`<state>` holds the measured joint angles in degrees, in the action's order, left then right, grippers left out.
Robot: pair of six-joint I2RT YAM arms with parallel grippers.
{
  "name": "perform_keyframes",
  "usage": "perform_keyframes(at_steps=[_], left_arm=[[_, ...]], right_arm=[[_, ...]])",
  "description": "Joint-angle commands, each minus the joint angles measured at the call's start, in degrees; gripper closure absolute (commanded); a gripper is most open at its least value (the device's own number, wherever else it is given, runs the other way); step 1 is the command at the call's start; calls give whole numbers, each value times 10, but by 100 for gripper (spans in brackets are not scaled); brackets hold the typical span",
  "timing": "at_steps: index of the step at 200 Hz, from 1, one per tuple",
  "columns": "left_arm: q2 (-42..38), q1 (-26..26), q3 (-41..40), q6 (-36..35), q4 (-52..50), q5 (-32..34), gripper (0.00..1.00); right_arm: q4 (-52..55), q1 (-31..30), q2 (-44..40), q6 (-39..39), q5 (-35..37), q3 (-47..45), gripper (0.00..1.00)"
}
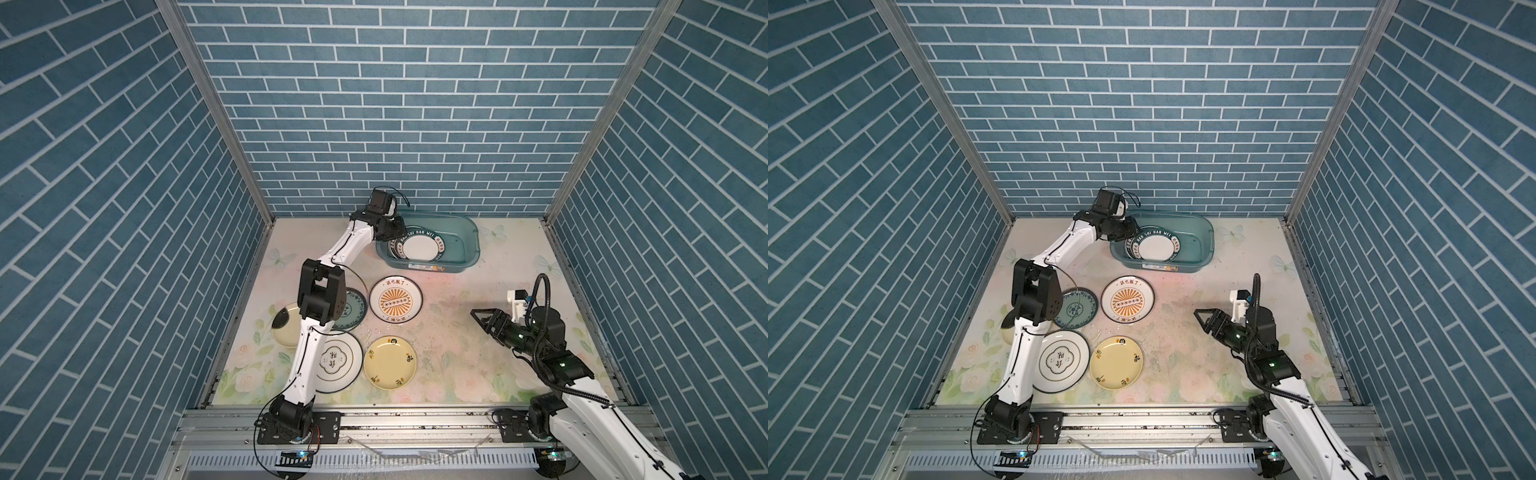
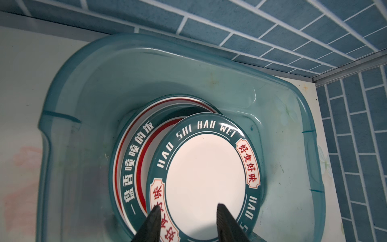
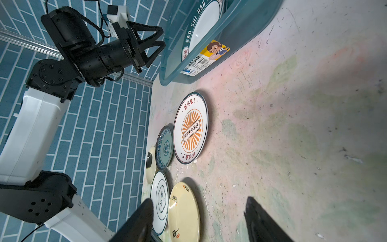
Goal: Place the plates into the plastic bin on the countertop
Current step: Place the plate in the plastic bin, then pick up the plate from the center of the table.
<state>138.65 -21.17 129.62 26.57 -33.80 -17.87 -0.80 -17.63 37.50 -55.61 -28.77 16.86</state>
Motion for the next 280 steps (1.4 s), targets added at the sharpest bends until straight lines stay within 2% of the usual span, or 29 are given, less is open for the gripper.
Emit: perform_keyframes(at_steps=[1, 17, 54, 75, 112, 137, 170, 201, 221, 245, 280], left_arm=[[6, 3, 15, -10, -8, 8, 53], [6, 3, 14, -10, -5, 9, 50], [-4, 2, -2, -14, 11, 1, 34], [-30, 0, -40, -20, 43, -2, 21], [-88, -4, -113, -16, 90, -1, 12], [-146, -9, -187, -10, 139, -3, 1], [-230, -13, -285, 0, 197, -3, 0], [-329, -13, -386, -3, 235, 3, 0], [-409, -13, -490, 2, 267, 25, 0], [-501, -13, -609, 16, 303, 45, 1], [-611, -14, -726, 22, 297, 55, 0]], right_arm=[[-3, -1, 0, -12, -8, 8, 30], [-2, -1, -1, -12, -7, 7, 30], [1, -2, -8, -12, -5, 4, 30], [0, -1, -7, -11, -3, 0, 31], [-3, -1, 17, -1, -3, 6, 31], [17, -2, 55, 26, -3, 35, 33], [73, -5, 124, 85, 14, 117, 34], [101, -7, 222, 138, 27, 216, 37], [109, -8, 284, 164, 31, 279, 37], [140, -9, 357, 195, 75, 360, 39], [159, -23, 442, 215, 52, 443, 44]])
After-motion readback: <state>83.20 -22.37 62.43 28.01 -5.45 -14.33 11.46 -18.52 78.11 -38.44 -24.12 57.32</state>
